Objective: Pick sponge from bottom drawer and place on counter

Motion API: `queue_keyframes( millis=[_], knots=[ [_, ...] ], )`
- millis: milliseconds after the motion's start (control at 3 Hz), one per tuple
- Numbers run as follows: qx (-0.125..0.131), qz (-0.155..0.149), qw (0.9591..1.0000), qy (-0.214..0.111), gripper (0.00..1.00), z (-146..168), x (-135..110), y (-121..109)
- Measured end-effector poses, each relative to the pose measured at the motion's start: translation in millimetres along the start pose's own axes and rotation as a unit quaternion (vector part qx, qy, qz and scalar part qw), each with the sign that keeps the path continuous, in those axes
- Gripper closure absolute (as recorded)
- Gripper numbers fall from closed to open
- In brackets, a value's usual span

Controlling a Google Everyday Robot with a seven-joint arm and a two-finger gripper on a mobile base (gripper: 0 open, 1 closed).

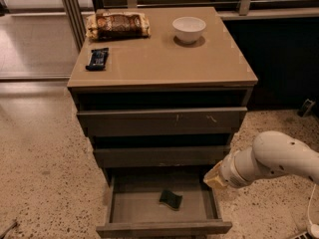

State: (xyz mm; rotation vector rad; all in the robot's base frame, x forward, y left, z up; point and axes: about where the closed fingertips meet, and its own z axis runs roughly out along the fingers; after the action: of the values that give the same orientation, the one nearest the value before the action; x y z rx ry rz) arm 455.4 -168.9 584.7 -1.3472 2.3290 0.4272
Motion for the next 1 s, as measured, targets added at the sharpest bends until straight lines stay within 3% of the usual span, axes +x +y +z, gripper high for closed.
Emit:
queue_keyframes(
  millis=[333, 667, 1000],
  knots=[
    [0.0, 0.0, 1.0, 0.0, 1.0, 0, 0, 0],
    [0.015, -0.006, 0.9999, -0.003, 1.0, 21, 12, -6],
    [0.033, -0.009, 0.9988, -0.035, 1.0, 76, 30, -18]
  ],
)
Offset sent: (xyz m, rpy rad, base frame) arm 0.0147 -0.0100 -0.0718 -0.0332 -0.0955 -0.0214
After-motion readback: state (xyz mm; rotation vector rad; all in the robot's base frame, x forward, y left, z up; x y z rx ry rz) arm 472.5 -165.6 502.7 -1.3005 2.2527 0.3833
